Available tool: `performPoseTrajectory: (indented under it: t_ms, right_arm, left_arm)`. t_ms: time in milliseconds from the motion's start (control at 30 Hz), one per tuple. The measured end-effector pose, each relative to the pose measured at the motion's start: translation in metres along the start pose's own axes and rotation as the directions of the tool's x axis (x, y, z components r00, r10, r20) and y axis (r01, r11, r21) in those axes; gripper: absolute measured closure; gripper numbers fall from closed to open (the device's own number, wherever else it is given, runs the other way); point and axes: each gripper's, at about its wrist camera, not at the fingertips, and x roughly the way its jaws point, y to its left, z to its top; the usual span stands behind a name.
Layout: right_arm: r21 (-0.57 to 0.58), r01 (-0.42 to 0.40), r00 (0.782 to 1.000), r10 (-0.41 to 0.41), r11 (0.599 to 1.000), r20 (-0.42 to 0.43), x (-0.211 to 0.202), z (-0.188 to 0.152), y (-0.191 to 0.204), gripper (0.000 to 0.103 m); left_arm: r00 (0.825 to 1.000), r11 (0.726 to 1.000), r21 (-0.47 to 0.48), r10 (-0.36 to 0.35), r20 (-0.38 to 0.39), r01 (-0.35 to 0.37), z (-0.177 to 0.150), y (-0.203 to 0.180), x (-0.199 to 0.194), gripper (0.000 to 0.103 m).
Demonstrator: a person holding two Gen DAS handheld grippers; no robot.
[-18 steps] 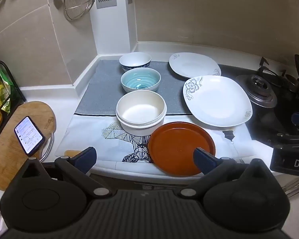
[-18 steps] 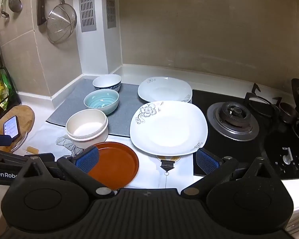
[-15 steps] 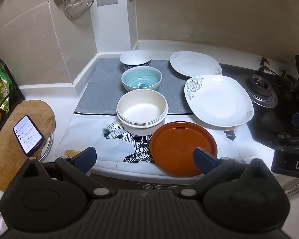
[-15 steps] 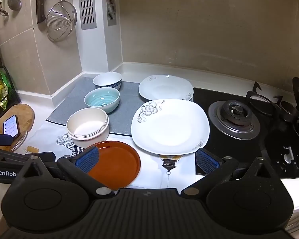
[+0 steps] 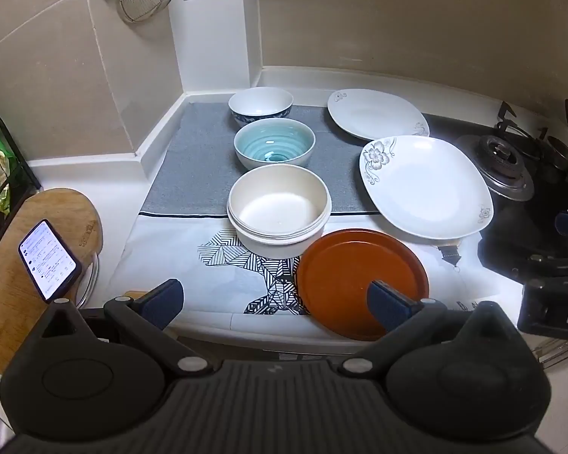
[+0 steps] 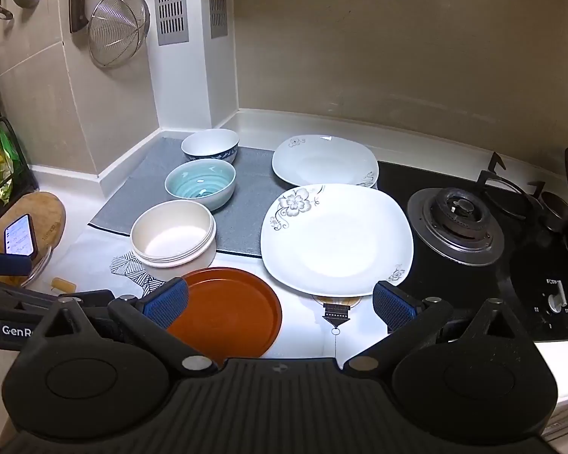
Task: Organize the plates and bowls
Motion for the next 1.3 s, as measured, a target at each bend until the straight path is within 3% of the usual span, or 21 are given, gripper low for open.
performPoseTrajectory:
  t_ms: [1300]
  right_arm:
    - [0.020,0.003,1.000,-0.003,1.000,0.004,0.008,0.017,0.006,0.000]
  left_arm:
    - [1.000,1.000,0.011,-0.001,-0.011,0.002,0.026,0.009,0.008,0.000]
